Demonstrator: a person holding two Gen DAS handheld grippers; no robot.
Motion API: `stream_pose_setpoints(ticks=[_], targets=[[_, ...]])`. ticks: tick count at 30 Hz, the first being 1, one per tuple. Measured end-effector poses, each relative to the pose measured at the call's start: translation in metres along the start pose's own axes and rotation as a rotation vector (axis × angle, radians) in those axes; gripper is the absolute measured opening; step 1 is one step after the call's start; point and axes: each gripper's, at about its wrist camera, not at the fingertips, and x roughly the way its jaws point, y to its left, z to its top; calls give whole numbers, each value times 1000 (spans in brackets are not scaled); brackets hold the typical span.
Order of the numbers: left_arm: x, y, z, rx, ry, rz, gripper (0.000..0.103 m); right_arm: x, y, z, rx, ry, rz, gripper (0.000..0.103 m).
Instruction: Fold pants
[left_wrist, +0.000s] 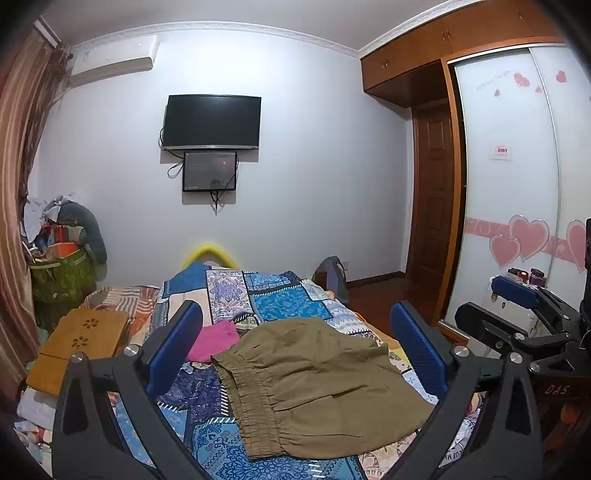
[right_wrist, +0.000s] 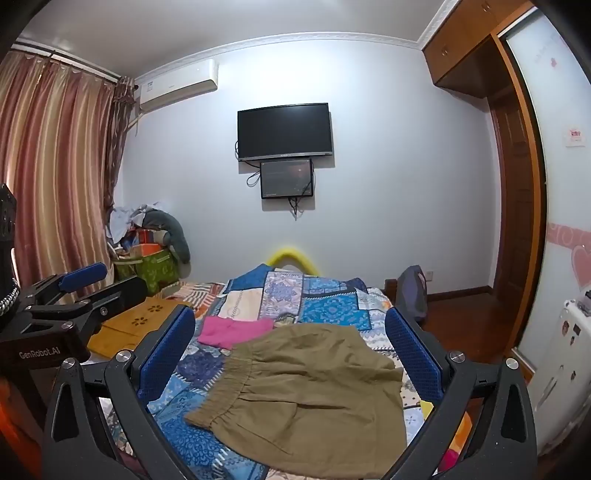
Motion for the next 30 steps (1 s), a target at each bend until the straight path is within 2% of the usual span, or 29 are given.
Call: stream_pose_setpoints(ticks=[30], targets=[[8,-5,-3,8,5,4,103,2,-4,0,18,-5,-21,103]])
